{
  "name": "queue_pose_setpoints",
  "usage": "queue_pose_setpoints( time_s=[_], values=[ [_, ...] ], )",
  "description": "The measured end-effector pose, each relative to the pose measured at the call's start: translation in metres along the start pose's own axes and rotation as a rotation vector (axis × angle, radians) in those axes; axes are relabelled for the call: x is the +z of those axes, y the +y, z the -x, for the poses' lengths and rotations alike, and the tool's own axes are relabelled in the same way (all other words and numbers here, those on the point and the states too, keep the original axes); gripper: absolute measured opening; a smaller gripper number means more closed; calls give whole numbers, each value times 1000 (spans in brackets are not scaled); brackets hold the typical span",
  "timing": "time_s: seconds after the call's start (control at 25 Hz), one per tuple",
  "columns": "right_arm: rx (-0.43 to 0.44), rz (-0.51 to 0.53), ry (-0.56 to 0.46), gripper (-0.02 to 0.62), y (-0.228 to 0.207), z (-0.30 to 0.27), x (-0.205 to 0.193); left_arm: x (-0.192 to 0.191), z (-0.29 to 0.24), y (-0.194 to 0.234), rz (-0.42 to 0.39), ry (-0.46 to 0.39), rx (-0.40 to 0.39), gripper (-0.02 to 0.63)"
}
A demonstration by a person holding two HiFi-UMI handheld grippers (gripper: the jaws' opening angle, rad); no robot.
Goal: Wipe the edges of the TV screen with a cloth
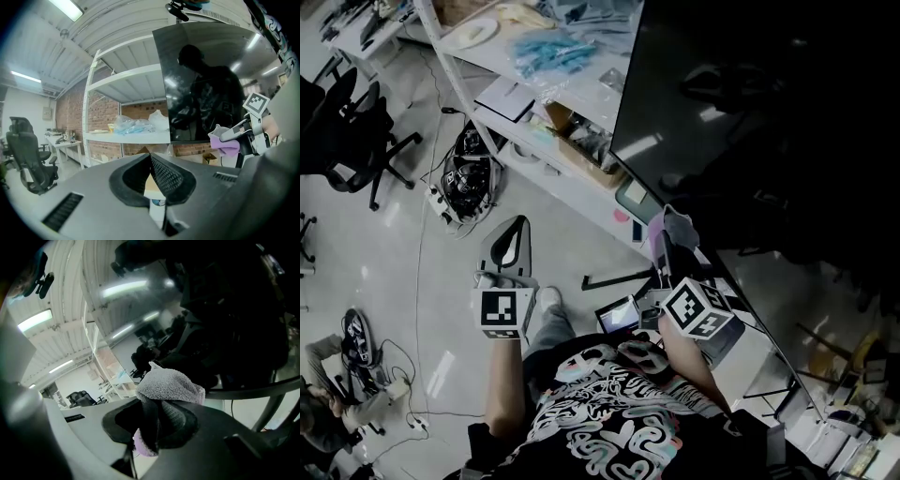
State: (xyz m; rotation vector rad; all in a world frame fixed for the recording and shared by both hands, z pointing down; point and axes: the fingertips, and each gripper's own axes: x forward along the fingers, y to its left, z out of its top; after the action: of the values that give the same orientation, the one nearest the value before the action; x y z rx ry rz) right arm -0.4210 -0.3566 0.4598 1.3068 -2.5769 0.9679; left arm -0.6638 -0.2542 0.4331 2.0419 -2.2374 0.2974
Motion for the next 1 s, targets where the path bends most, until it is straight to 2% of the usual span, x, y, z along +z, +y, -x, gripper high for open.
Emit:
queue_pose_setpoints(
  time_s=[0.36,1.0],
  values=[
    [-19,18,-13,104,16,-20,-1,4,-6,33,-6,-8,-4,17],
    [-55,24,-39,104,45,-63,0,6,-31,79,-12,-18,-61,17]
  ],
)
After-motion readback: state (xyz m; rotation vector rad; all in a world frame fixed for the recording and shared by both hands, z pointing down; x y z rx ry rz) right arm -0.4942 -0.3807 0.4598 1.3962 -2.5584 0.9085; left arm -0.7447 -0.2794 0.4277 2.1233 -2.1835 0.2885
